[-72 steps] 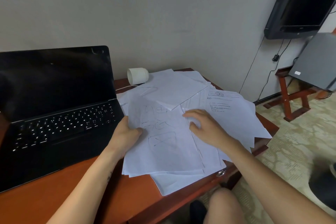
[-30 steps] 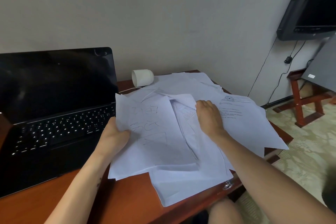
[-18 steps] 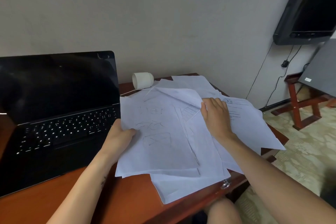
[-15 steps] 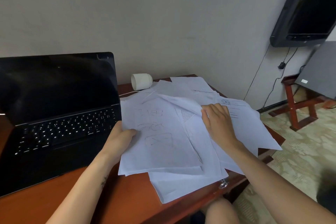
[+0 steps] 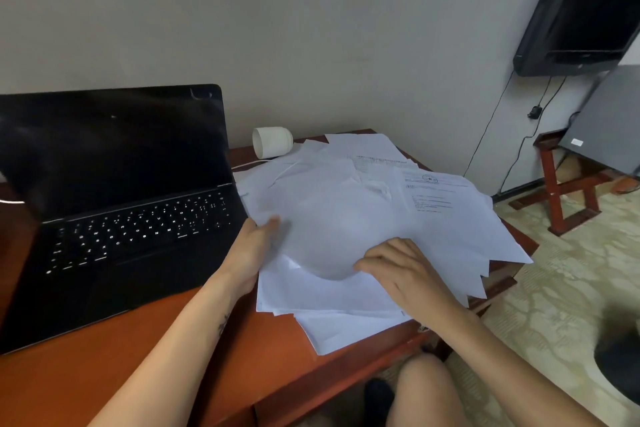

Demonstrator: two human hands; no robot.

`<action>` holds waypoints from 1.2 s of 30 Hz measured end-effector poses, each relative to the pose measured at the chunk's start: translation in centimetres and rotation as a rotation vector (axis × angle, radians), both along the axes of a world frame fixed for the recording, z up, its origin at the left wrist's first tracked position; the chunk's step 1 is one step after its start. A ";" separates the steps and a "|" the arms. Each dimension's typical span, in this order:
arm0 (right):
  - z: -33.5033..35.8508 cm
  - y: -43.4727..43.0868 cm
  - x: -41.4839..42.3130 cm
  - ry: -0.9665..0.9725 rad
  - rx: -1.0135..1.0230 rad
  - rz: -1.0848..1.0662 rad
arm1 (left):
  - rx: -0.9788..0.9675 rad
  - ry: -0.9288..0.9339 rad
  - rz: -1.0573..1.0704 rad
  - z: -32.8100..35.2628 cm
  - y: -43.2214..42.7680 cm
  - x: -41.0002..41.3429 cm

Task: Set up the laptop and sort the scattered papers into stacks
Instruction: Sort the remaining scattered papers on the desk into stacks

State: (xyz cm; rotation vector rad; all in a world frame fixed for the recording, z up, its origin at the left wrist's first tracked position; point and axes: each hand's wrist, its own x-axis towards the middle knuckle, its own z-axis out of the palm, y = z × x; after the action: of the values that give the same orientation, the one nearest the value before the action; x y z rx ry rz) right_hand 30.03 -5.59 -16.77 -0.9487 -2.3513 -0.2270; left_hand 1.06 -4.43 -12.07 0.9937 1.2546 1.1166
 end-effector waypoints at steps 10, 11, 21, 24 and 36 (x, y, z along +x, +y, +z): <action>1.9 1.3 -0.2 0.090 -0.598 -0.628 | -0.043 0.152 -0.118 -1.1 0.8 -0.2; 1.8 1.7 -0.3 -0.003 -0.647 -0.694 | -0.044 0.152 -0.151 -1.2 1.0 -0.3; 3.3 3.1 2.6 -0.172 -0.838 -0.473 | -0.122 -0.061 -0.002 -1.0 1.3 0.1; 3.6 4.0 3.0 -0.061 -0.911 -0.335 | -0.091 0.130 -0.036 -1.2 1.1 0.1; 1.3 4.7 -0.7 -0.121 -0.581 -0.469 | -0.023 0.226 -0.019 -1.4 0.5 0.8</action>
State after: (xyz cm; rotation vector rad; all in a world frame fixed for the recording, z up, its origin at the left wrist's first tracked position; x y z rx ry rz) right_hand 29.30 -0.93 -15.48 -1.8070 -2.3073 0.2454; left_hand 1.81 -3.89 -13.50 1.1356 1.4318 0.9936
